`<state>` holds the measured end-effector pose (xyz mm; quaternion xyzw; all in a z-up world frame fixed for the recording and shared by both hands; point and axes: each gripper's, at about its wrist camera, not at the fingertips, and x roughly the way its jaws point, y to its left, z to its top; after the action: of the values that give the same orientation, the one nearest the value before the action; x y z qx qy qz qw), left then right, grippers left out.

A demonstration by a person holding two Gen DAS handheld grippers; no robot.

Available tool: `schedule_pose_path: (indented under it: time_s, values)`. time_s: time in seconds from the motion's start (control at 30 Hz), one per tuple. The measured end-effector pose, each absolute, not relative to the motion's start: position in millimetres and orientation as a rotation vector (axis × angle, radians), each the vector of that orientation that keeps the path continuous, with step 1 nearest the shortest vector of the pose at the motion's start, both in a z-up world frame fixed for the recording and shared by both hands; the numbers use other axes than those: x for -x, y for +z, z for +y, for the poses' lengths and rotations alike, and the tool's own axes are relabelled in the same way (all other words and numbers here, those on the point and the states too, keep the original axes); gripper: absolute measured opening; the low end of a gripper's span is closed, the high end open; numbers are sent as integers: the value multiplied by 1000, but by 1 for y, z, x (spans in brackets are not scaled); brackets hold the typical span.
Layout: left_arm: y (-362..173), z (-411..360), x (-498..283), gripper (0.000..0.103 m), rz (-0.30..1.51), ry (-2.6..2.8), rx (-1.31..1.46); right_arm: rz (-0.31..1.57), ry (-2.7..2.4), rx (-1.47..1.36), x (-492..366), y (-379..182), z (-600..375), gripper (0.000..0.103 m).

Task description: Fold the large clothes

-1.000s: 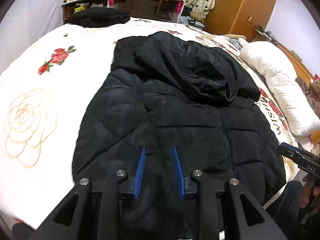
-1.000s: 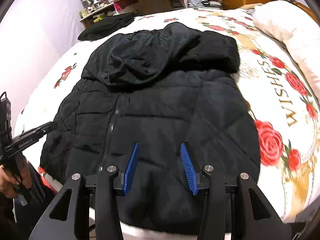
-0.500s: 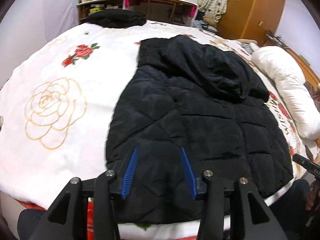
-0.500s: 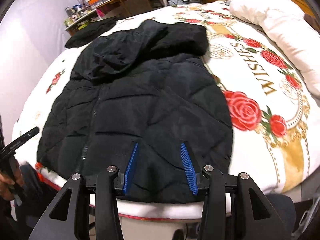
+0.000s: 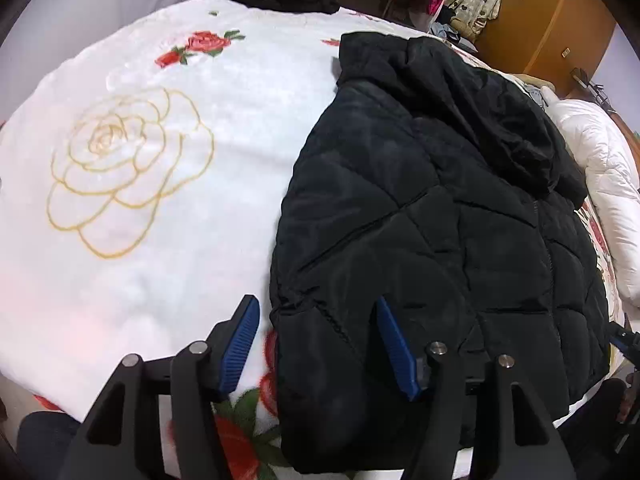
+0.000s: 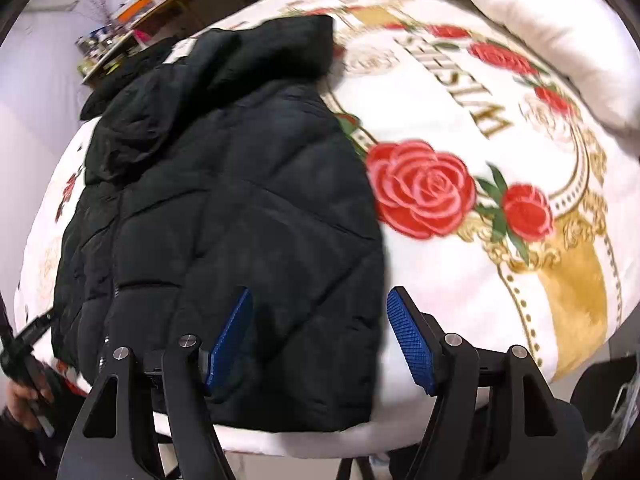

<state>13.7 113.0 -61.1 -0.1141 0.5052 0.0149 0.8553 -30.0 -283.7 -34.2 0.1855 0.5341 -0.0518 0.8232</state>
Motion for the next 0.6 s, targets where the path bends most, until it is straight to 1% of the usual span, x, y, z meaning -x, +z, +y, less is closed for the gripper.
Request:
schedule_pose_path:
  time_s: [0.1,0.23,0.3,0.57,0.6]
  values:
    - [-70,110,-13,67,1079,11,244,1198,-115,-459,28,-50,-293,70]
    - [-77,102,-10,74,1080,-12,216,1235,-91,-480,26,-60,-292,70]
    - [-80,96,-6,75,1070,-13,188,1251,-82,-469,25,-63,-289,70]
    - [-82,82,1,76,1056,2,105,1302,-71,-382,29,-67,-266,70]
    - [-81,82,-1,76,1056,3,95,1308,-70,-368,29,-67,-264,67]
